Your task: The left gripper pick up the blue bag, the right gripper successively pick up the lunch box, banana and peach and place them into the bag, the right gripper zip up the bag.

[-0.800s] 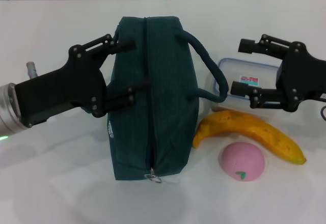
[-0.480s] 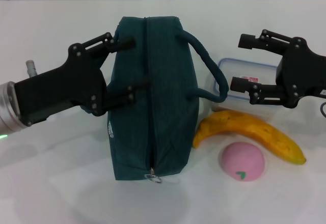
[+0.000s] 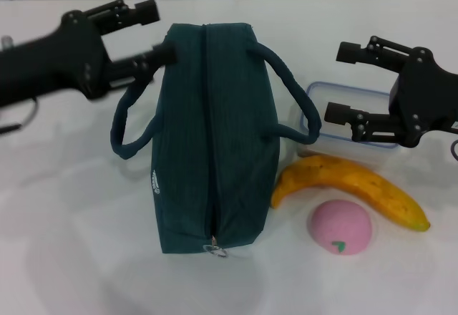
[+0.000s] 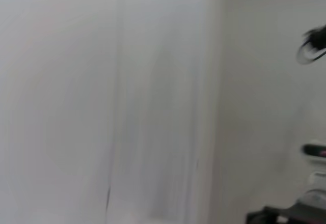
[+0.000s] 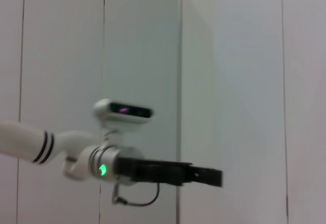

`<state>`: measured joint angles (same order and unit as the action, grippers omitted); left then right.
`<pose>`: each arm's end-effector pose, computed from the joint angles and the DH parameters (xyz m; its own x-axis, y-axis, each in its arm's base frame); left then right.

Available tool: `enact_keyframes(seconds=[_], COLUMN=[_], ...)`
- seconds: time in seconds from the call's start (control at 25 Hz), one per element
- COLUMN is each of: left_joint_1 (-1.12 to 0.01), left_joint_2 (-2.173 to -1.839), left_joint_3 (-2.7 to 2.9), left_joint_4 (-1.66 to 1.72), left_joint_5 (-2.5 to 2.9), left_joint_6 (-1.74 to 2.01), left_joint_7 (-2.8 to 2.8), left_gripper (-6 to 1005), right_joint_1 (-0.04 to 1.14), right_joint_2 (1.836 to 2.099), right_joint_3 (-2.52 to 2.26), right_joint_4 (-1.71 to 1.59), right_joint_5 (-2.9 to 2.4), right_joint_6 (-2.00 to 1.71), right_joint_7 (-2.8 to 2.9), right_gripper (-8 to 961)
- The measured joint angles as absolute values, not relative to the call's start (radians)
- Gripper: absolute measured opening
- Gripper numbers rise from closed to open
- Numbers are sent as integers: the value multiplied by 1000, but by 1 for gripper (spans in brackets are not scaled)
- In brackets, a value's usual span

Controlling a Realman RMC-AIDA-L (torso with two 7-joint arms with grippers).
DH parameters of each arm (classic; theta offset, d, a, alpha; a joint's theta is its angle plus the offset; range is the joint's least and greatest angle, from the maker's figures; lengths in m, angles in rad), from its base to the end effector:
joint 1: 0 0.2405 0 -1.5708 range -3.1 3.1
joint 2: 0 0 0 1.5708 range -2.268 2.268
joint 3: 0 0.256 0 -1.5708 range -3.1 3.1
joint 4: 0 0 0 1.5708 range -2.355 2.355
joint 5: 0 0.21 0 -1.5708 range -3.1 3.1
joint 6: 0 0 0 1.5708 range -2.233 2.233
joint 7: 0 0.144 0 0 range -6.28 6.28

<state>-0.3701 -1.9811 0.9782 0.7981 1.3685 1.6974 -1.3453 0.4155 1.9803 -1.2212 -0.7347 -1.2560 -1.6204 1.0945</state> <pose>-0.2298 0.3130 0.0673 0.6458 0.0638 0.7608 0.3096 -0.9328 -0.1846 0.2074 0.3163 0.0258 0.6942 0.0940 -0.7137 -0.1116 -0.9654 -0.2358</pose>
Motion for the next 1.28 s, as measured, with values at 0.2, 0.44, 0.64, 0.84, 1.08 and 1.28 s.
enact_keyframes(seconds=[0.2,0.44,0.64,0.84,1.08,1.28], left_joint_1=[-415,-404,-407,-439,-458,-465], left_joint_2=[-1955,-1961,-1968,-1985,-2002,-2007], left_joint_3=[879,871,882,899,893,893], left_joint_4=[907,948,946,948,947,949], left_joint_5=[1576,1653,1682,1771,1819,1817], left_joint_6=[1685,1688,1689,1689,1682,1673], left_joint_7=[-1715,-1775,-1789,-1834,-1852,-1856], left_gripper=[696,692,689,686,682,679], right_joint_1=[425,427,431,433,433,433], right_joint_2=[1983,1983,1986,1997,2003,2006], right_joint_3=[-1221,-1221,-1221,-1221,-1221,-1221], right_joint_4=[-736,-736,-736,-736,-736,-732], right_joint_5=[-1256,-1256,-1256,-1256,-1257,-1259], right_joint_6=[-1628,-1629,-1629,-1627,-1625,-1621], right_joint_7=[1095,1095,1097,1098,1097,1096], right_gripper=[833,831,829,828,826,824])
